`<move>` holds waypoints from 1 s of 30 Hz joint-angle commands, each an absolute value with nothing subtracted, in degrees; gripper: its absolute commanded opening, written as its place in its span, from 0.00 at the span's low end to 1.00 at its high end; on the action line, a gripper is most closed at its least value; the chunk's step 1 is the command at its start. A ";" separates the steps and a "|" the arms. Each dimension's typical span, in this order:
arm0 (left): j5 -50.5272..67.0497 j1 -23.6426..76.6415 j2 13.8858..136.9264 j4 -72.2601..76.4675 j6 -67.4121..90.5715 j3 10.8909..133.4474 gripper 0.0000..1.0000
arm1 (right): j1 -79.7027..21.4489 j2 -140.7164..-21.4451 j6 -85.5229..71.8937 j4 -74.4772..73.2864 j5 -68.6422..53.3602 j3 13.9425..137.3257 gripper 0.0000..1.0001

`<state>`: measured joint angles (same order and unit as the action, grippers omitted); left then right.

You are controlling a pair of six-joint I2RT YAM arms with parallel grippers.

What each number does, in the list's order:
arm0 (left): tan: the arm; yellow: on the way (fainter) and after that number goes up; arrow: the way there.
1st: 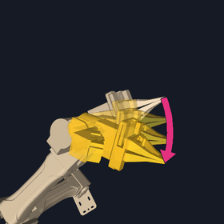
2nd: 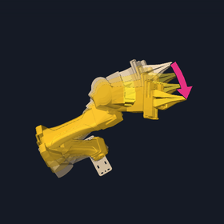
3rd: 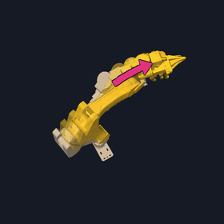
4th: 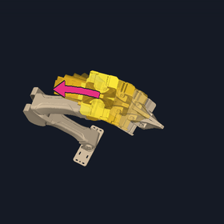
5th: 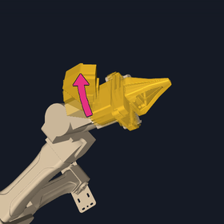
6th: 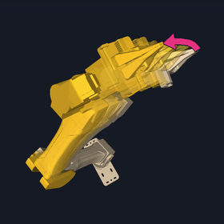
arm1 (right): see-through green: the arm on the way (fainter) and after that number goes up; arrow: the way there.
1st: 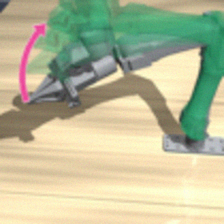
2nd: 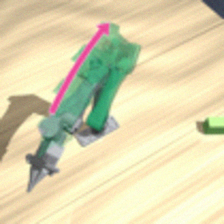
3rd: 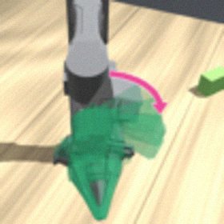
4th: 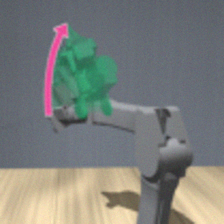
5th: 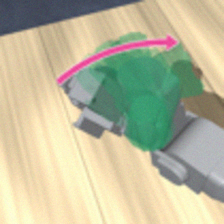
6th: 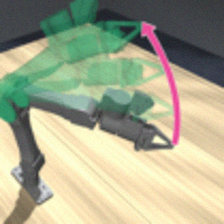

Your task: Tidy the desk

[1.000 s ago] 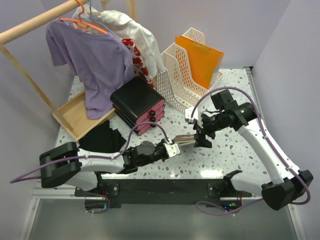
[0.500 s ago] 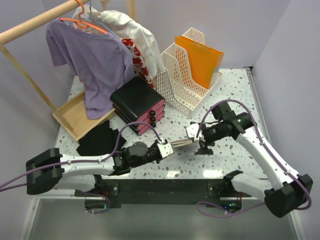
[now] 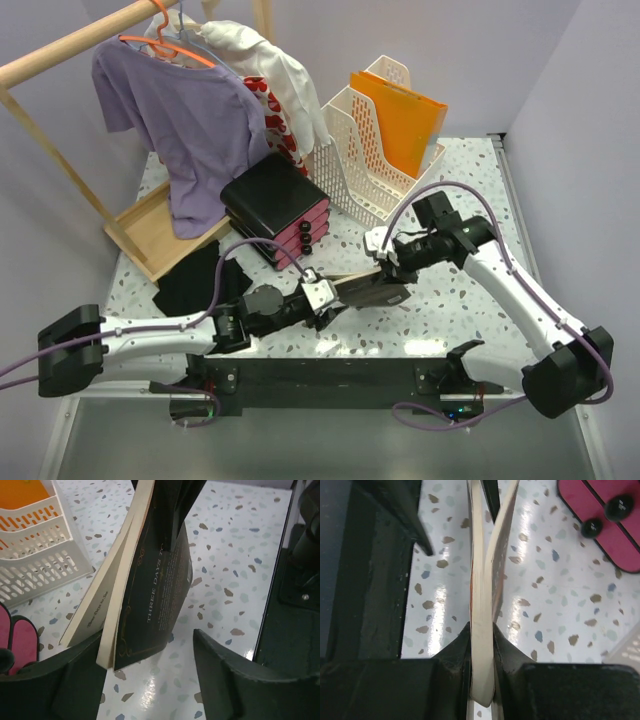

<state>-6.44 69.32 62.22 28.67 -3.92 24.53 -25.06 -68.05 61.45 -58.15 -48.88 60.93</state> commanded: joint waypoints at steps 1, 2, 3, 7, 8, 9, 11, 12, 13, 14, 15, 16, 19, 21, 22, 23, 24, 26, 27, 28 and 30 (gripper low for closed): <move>-12.56 69.08 55.91 25.34 -0.97 28.38 0.82 | -20.86 -63.56 44.67 -51.07 -36.67 64.95 0.00; -12.83 69.00 53.46 23.83 -1.66 28.82 0.85 | -18.22 -62.07 43.08 -50.54 -36.91 65.82 0.00; -12.83 69.08 52.31 22.25 -2.10 29.35 0.87 | -14.89 -61.01 41.59 -49.75 -39.00 66.27 0.00; -13.62 68.99 47.73 10.68 -4.74 33.56 0.92 | 1.63 -58.19 35.17 -45.62 -41.31 68.64 0.00; -14.06 68.99 46.68 8.46 -5.79 34.44 0.93 | 2.71 -58.44 33.33 -45.27 -41.22 70.64 0.00; -15.28 68.99 46.32 4.26 -6.32 35.24 0.93 | 3.68 -59.23 32.35 -44.92 -41.48 71.80 0.00; -17.56 68.99 45.36 0.28 -6.77 37.08 0.95 | 5.53 -59.85 28.24 -41.86 -41.40 74.43 0.00; -20.10 68.99 45.00 -2.35 -6.77 37.44 0.95 | 5.71 -60.29 27.00 -40.97 -41.40 75.40 0.00; -21.34 68.91 44.74 -5.77 -6.59 37.96 0.96 | 5.80 -61.69 26.03 -40.35 -42.18 76.54 0.00; -22.58 68.99 43.87 -7.19 -5.81 38.06 0.96 | 5.80 -62.48 23.93 -38.43 -42.97 79.08 0.00; -24.50 68.99 43.42 -9.82 -5.37 38.06 0.97 | 5.80 -63.53 22.69 -37.10 -44.11 80.32 0.00; -25.48 68.99 42.72 -10.80 -5.10 37.53 0.97 | 5.80 -65.37 21.37 -35.61 -45.69 81.46 0.00; -28.99 68.99 39.91 -13.44 -3.69 35.96 0.98 | 5.80 -70.81 17.32 -29.81 -46.75 86.21 0.00; -31.28 68.99 37.89 -14.50 -2.55 34.81 0.99 | 5.63 -73.11 14.68 -25.76 -48.07 89.02 0.00; -31.72 68.91 37.27 -14.59 -2.29 34.54 0.99 | 5.36 -74.43 13.98 -24.45 -48.08 89.82 0.00; -31.99 68.99 36.40 -14.68 -2.02 34.37 0.99 | 5.01 -76.18 13.45 -22.43 -47.82 91.22 0.00; -32.51 68.99 36.13 -15.11 -1.93 34.63 1.00 | 4.14 -77.25 13.45 -21.54 -47.55 91.84 0.00; -33.48 68.99 35.69 -15.38 -1.85 34.80 1.00 | 2.99 -79.70 13.36 -19.18 -46.06 93.24 0.00; -34.36 68.99 35.60 -15.82 -1.85 34.98 1.00 | 1.94 -80.50 13.36 -18.55 -45.71 93.60 0.00; -34.71 68.99 35.60 -15.99 -1.76 35.07 1.00 | 1.32 -81.29 13.27 -18.11 -45.18 93.95 0.00; -35.15 68.99 35.42 -16.52 -1.41 35.07 1.00 | 0.44 -83.58 13.62 -16.62 -43.43 94.74 0.00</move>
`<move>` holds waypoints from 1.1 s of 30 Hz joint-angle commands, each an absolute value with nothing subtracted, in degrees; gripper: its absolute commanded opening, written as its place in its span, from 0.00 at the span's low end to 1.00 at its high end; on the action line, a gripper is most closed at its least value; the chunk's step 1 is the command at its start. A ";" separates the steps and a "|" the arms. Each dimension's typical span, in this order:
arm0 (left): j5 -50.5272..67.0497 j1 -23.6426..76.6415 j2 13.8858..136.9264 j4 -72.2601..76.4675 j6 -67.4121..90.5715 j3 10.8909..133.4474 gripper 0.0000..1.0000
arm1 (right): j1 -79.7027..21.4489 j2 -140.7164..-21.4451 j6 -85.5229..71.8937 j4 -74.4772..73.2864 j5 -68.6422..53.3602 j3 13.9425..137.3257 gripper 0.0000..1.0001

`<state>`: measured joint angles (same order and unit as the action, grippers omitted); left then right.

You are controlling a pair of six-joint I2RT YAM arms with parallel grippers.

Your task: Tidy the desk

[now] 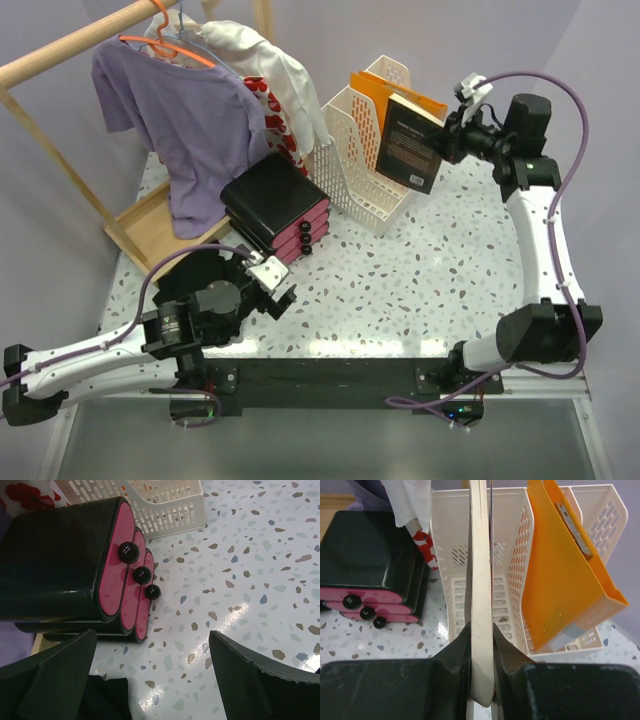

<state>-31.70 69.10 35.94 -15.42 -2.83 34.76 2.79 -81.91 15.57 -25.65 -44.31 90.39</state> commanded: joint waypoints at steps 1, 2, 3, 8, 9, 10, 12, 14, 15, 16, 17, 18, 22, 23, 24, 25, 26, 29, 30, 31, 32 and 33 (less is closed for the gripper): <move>-35.16 68.99 35.33 -16.61 -1.49 35.16 1.00 | -1.39 -84.28 14.06 -16.09 -42.37 94.66 0.00; -35.33 68.99 35.25 -16.61 -1.32 35.07 1.00 | -2.02 -84.81 14.67 -14.69 -41.49 94.40 0.00; -35.68 68.91 35.33 -16.79 -1.32 35.16 1.00 | -2.98 -85.95 15.03 -14.16 -39.74 94.31 0.00; -36.39 68.99 35.24 -17.14 -1.32 35.07 1.00 | -3.87 -88.85 16.08 -11.17 -36.48 94.66 0.00; -36.30 68.91 35.33 -17.05 -1.32 34.98 1.00 | -3.87 -89.29 16.08 -10.90 -36.39 94.66 0.00; -36.21 68.91 35.51 -17.05 -1.23 34.98 1.00 | -3.87 -89.64 16.17 -10.72 -36.30 94.66 0.00; -36.12 68.99 35.77 -17.05 -1.41 34.98 1.00 | -3.95 -89.91 16.43 -10.81 -36.56 94.75 0.00; -35.95 68.99 36.21 -16.96 -1.41 34.98 1.00 | -3.87 -90.26 18.80 -13.16 -37.87 95.45 0.00; -35.95 68.99 36.30 -16.96 -1.41 35.07 1.00 | -3.78 -90.35 20.20 -14.40 -38.40 95.80 0.00; -35.86 68.91 36.39 -16.96 -1.41 35.07 1.00 | -3.87 -90.35 21.52 -15.20 -38.32 96.41 0.00; -35.86 68.91 36.39 -16.96 -1.41 34.98 1.00 | -3.87 -90.26 21.88 -15.99 -37.45 96.76 0.00; -35.86 68.99 36.39 -17.05 -1.41 34.98 1.00 | -3.87 -90.44 22.49 -16.52 -37.01 97.12 0.00; -35.86 68.99 36.21 -17.05 -1.49 34.98 1.00 | -3.87 -90.09 23.20 -15.30 -33.67 97.82 0.00; -35.77 68.99 36.21 -16.96 -1.67 34.89 1.00 | -3.87 -90.61 22.51 -14.77 -33.75 97.82 0.00; -35.77 68.99 36.30 -16.88 -1.58 34.89 1.00 | -3.95 -91.14 21.54 -14.07 -34.45 97.82 0.00; -35.77 68.99 36.39 -16.88 -1.67 34.89 1.00 | -4.22 -91.75 20.49 -13.54 -34.37 98.17 0.00; -35.60 68.99 36.47 -16.96 -1.67 34.89 1.00 | -5.00 -93.06 20.30 -13.10 -34.02 98.26 0.00; -35.42 68.99 36.39 -16.96 -1.50 34.89 1.00 | -5.62 -95.18 17.94 -10.64 -34.54 98.52 0.00; -35.42 68.99 36.39 -16.96 -1.67 34.89 1.00 | -5.62 -96.75 17.15 -10.03 -35.15 98.70 0.00; -35.42 68.91 36.30 -16.96 -1.58 34.89 1.00 | -5.80 -97.72 16.36 -9.41 -35.42 99.40 0.00; -35.51 68.99 36.21 -16.96 -1.58 34.81 1.00 | -5.89 -98.60 16.09 -9.06 -35.68 99.84 0.00; -35.51 68.99 36.04 -16.96 -1.58 34.80 1.00 | -5.89 -100.27 15.91 -8.79 -36.03 100.19 0.00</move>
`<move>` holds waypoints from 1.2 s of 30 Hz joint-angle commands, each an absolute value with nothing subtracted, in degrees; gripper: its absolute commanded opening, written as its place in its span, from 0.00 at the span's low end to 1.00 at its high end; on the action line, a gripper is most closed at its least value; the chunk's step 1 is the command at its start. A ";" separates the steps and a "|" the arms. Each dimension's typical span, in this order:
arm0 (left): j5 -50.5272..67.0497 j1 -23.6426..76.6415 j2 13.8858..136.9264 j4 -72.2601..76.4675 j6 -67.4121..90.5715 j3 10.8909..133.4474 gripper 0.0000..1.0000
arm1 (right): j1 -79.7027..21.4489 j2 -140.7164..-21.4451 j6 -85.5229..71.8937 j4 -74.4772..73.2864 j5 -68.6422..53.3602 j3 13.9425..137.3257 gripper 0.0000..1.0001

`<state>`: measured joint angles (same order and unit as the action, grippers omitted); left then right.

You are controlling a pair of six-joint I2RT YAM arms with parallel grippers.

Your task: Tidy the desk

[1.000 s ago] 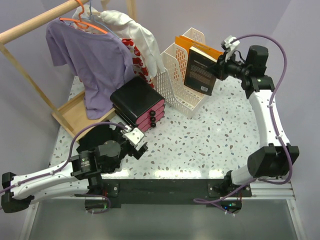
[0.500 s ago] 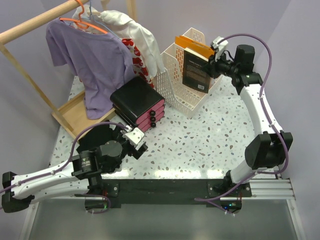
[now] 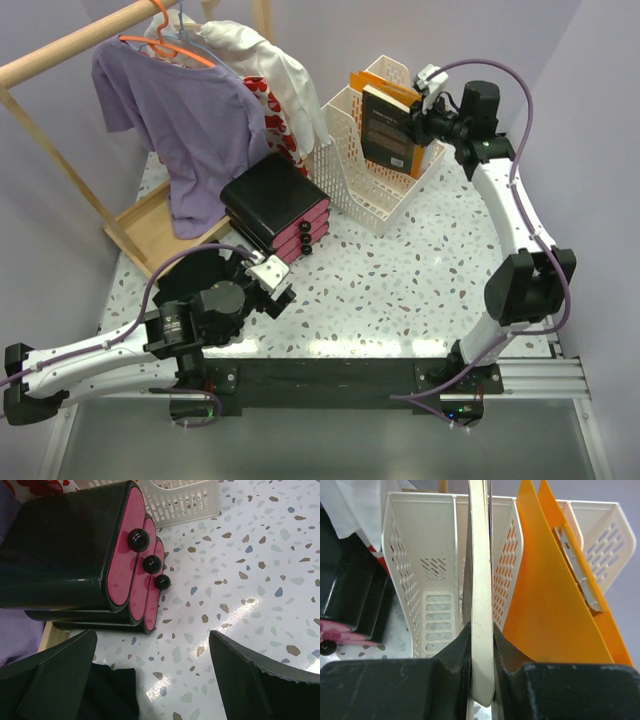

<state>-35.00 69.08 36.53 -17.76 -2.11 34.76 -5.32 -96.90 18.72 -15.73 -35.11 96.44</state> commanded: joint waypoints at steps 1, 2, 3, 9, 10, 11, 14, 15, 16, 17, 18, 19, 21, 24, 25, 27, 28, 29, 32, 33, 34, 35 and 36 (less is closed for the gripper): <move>-35.59 68.99 36.04 -16.88 -1.58 34.80 1.00 | -5.89 -101.15 15.82 -7.83 -36.64 100.72 0.00; -35.68 68.99 35.95 -16.88 -1.58 34.80 1.00 | -5.98 -101.95 15.82 -7.56 -36.91 101.24 0.00; -35.68 68.99 35.95 -16.88 -1.58 34.80 1.00 | -5.89 -103.00 15.82 -7.56 -37.70 101.77 0.00; -36.12 68.99 35.60 -16.79 -1.58 34.63 1.00 | -5.98 -107.58 15.82 -7.04 -41.04 101.97 0.00; -36.21 68.99 35.51 -16.79 -1.58 34.63 1.00 | -5.98 -107.49 15.82 -5.29 -41.13 101.00 0.00; -36.21 68.99 35.51 -16.70 -1.67 34.54 1.00 | -6.06 -107.49 15.65 -4.14 -41.13 99.86 0.00; -36.30 68.99 35.68 -16.61 -1.67 34.45 1.00 | -6.33 -108.36 15.47 -2.20 -40.87 97.30 0.05; -36.30 68.99 35.68 -16.61 -1.58 34.54 1.00 | -6.33 -108.72 15.38 -1.94 -40.87 96.86 0.07; -36.30 68.99 35.77 -16.61 -1.58 34.45 1.00 | -6.42 -108.98 15.38 -1.85 -40.87 96.68 0.09; -36.30 68.99 35.77 -16.61 -1.58 34.45 1.00 | -6.42 -109.42 15.38 -1.76 -40.96 96.59 0.16; -36.47 68.99 35.77 -16.61 -1.58 34.45 1.00 | -6.42 -109.51 15.64 -1.76 -41.04 96.50 0.22; -36.56 68.99 35.68 -16.52 -1.50 34.45 1.00 | -6.59 -109.51 15.73 -1.93 -40.96 96.42 0.28; -36.65 68.99 35.33 -16.61 -1.41 34.45 1.00 | -6.59 -108.38 17.04 -2.89 -40.26 96.24 0.49; -36.48 68.99 34.46 -16.09 -1.14 34.37 1.00 | -6.59 -104.61 19.32 -6.67 -38.59 96.24 0.71; -35.95 68.99 34.02 -15.47 -1.14 34.37 1.00 | -6.59 -103.63 19.77 -9.46 -37.89 96.33 0.75; -34.72 68.82 32.79 -14.51 -1.23 34.45 1.00 | -6.50 -100.04 21.61 -13.34 -37.10 96.76 0.82; -33.67 68.56 32.26 -12.50 -0.88 34.45 1.00 | -6.42 -98.63 22.23 -17.10 -36.39 96.59 0.86; -33.40 68.03 31.21 -11.26 -0.53 34.45 1.00 | -6.24 -97.31 22.67 -18.62 -35.86 96.33 0.92; -30.85 65.67 30.67 -6.86 -0.44 35.24 1.00 | -5.10 -90.72 21.28 -20.66 -34.54 92.21 0.99; -30.76 64.96 31.11 -6.25 1.82 35.77 1.00 | -4.58 -88.62 19.18 -20.22 -34.54 89.15 0.99; -29.98 64.08 31.72 -5.54 2.37 37.34 1.00 | -3.27 -85.03 17.86 -19.69 -34.54 87.64 0.99; -29.10 62.07 33.47 -5.36 2.72 38.40 1.00 | -2.47 -82.82 16.10 -18.82 -33.58 85.89 0.99; -28.13 60.83 34.62 -5.62 3.51 39.71 1.00 | -1.76 -80.88 12.43 -17.68 -32.27 82.48 0.99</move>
